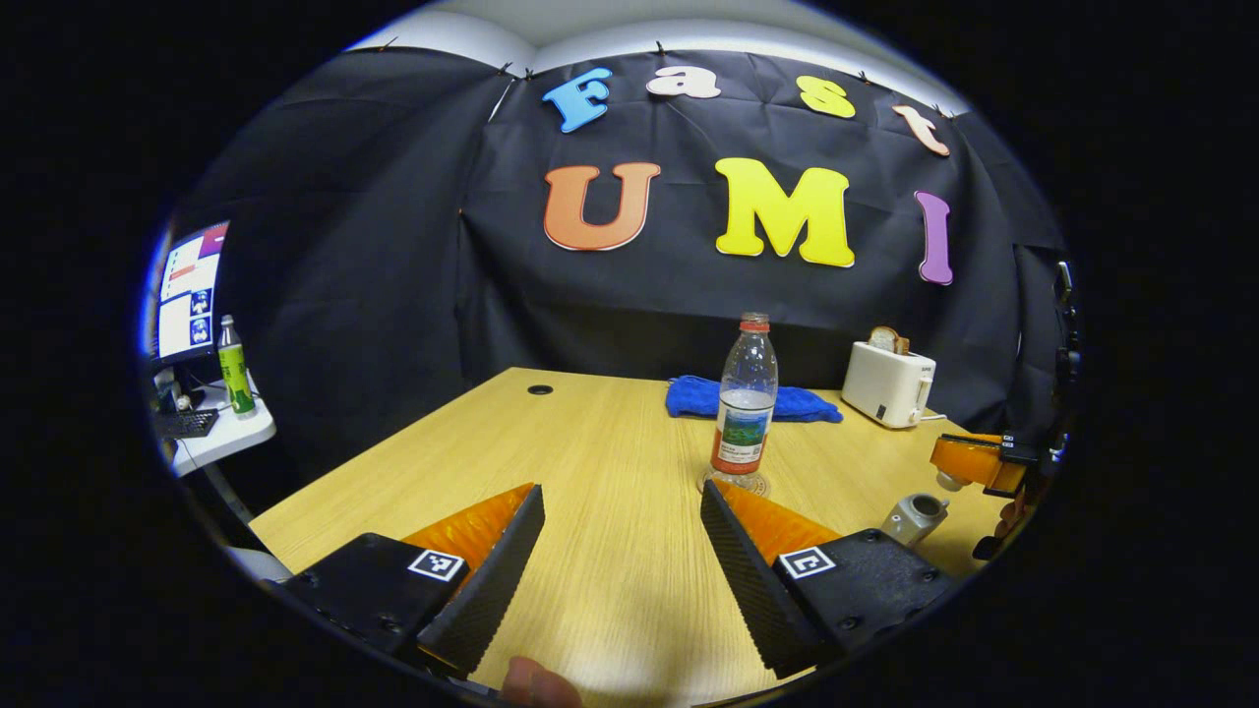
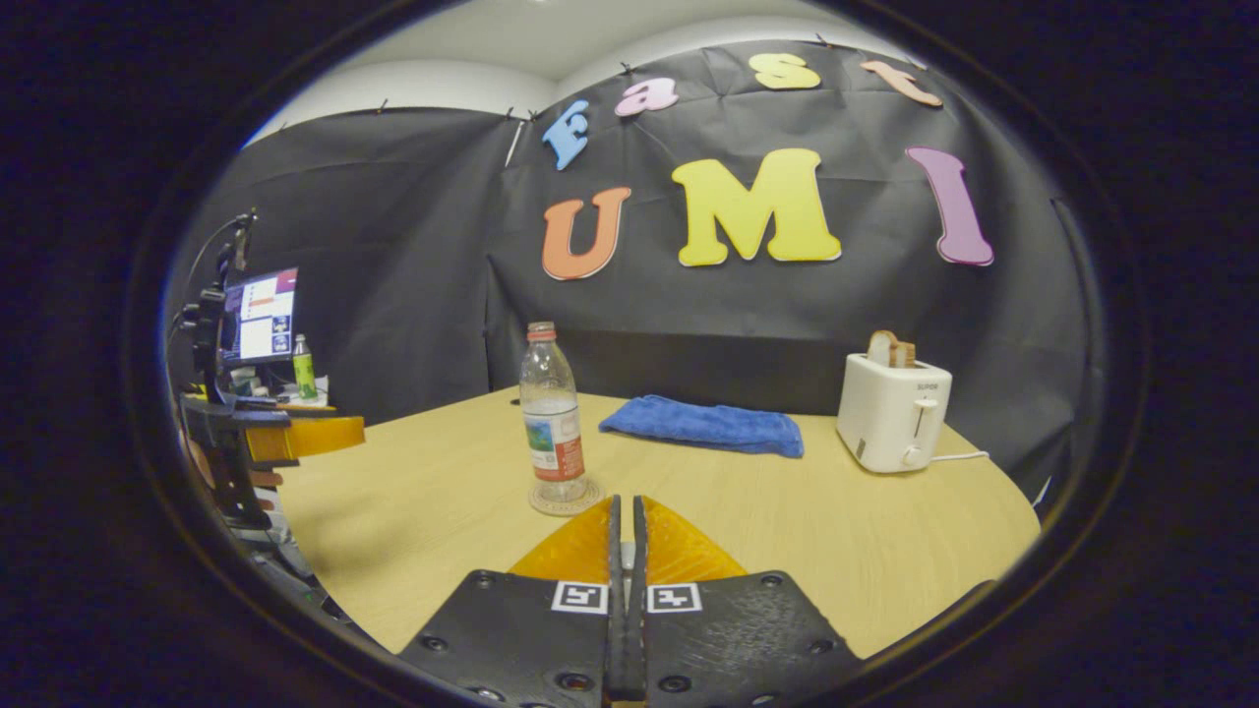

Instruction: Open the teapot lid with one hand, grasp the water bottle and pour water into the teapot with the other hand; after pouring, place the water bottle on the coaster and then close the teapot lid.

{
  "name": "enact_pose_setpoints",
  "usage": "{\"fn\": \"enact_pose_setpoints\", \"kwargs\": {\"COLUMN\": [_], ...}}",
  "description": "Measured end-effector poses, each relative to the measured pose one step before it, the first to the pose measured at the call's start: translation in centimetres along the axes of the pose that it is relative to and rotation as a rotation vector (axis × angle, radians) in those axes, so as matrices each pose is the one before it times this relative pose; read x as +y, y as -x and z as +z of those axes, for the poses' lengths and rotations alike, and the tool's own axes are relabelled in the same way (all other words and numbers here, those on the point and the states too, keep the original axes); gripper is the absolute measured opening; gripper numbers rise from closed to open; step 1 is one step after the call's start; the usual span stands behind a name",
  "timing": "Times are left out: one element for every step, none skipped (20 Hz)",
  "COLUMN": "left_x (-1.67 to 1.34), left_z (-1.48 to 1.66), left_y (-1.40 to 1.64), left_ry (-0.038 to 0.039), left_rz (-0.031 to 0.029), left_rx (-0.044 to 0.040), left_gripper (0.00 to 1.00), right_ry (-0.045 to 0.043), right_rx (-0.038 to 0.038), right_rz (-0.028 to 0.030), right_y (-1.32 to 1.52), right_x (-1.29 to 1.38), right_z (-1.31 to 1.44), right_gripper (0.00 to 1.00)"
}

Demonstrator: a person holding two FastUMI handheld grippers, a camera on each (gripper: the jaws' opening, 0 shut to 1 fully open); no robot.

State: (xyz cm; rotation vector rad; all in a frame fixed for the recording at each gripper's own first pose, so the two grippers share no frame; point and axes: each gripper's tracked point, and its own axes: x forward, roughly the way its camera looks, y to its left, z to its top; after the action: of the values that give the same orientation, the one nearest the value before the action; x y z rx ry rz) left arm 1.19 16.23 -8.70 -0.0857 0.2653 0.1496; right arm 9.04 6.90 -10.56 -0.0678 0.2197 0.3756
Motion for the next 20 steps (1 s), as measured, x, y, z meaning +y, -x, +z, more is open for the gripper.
{"fn": "enact_pose_setpoints", "kwargs": {"left_x": [0.415, 0.188, 0.015, 0.050, 0.139, 0.169, 0.287, 0.180, 0.202, 0.183, 0.192, 0.206, 0.212, 0.060, -0.139, -0.067, -0.023, -0.082, -0.204, -0.166], "left_z": [0.413, 0.376, 0.168, 0.220, 0.100, -0.065, -0.078, -0.114, -0.159, -0.099, -0.231, -0.165, -0.081, -0.048, 0.016, 0.047, 0.127, 0.161, 0.083, 0.098], "left_y": [0.485, 0.492, 0.191, 0.221, 0.193, 0.199, 0.150, 0.102, 0.136, 0.010, -0.092, -0.060, 0.031, 0.021, -0.099, 0.016, 0.044, 0.113, 0.116, 0.075], "left_ry": [-0.01162, -0.00872, -0.00850, -0.00353, -0.00359, -0.00318, -0.00226, -0.00030, 0.00036, -0.00153, -0.00118, 0.00084, 0.00287, 0.00500, 0.00339, -0.00003, -0.00292, -0.00374, -0.00281, -0.00229], "left_rz": [0.01038, 0.00313, 0.00097, 0.00085, 0.00118, 0.00468, 0.00712, 0.00331, 0.00230, 0.00301, 0.00607, 0.00767, 0.00465, 0.00226, -0.00083, -0.00091, -0.00104, -0.00100, -0.00257, -0.00076], "left_rx": [-0.01987, -0.01463, -0.01248, -0.01033, -0.00485, 0.00034, 0.00055, 0.00113, 0.00312, 0.00238, 0.00280, 0.00615, 0.00401, 0.00072, -0.00133, -0.00137, -0.00303, -0.00266, -0.00310, -0.00476], "left_gripper": [1.00, 1.00, 1.00, 1.00, 1.00, 1.00, 1.00, 1.00, 1.00, 1.00, 1.00, 1.00, 1.00, 1.00, 1.00, 1.00, 1.00, 1.00, 1.00, 1.00], "right_ry": [0.00403, 0.00553, 0.00460, 0.00228, -0.00340, -0.00531, -0.00187, 0.00174, -0.00037, -0.00681, -0.00669, -0.00306, 0.00387, 0.00162, -0.00311, -0.00306, -0.00414, -0.00217, 0.00100, 0.00225], "right_rx": [0.00186, 0.00081, -0.00316, -0.00555, -0.00702, -0.00342, -0.00047, 0.00242, 0.00648, 0.00410, 0.00159, -0.00620, 0.00309, 0.00306, 0.00489, 0.00591, 0.00272, -0.00150, -0.00101, -0.00136], "right_rz": [0.00004, -0.00101, -0.00011, -0.00418, -0.00059, 0.00127, -0.00063, -0.00818, -0.00690, -0.00285, -0.00148, 0.00045, -0.00756, 0.00001, -0.00127, 0.00022, 0.00067, 0.00061, -0.00052, -0.00171], "right_y": [-0.162, -0.135, -0.077, -0.024, -0.121, -0.150, -0.195, -0.195, -0.239, -0.090, -0.081, 0.072, -0.065, -0.075, -0.087, -0.076, 0.051, -0.005, -0.046, 0.040], "right_x": [0.077, 0.159, -0.059, -0.053, -0.107, -0.009, -0.050, -0.195, -0.297, -0.116, -0.106, -0.035, -0.075, -0.142, -0.107, 0.038, -0.049, -0.011, 0.009, 0.056], "right_z": [-0.266, -0.390, -0.257, -0.285, -0.262, -0.229, -0.286, -0.295, -0.273, -0.362, -0.105, 0.092, -0.005, -0.288, -0.223, -0.235, -0.141, 0.025, 0.000, -0.107], "right_gripper": [0.00, 0.00, 0.00, 0.00, 0.00, 0.00, 0.00, 0.00, 0.00, 0.00, 0.00, 0.00, 0.00, 0.00, 0.00, 0.00, 0.00, 0.00, 0.00, 0.00]}}
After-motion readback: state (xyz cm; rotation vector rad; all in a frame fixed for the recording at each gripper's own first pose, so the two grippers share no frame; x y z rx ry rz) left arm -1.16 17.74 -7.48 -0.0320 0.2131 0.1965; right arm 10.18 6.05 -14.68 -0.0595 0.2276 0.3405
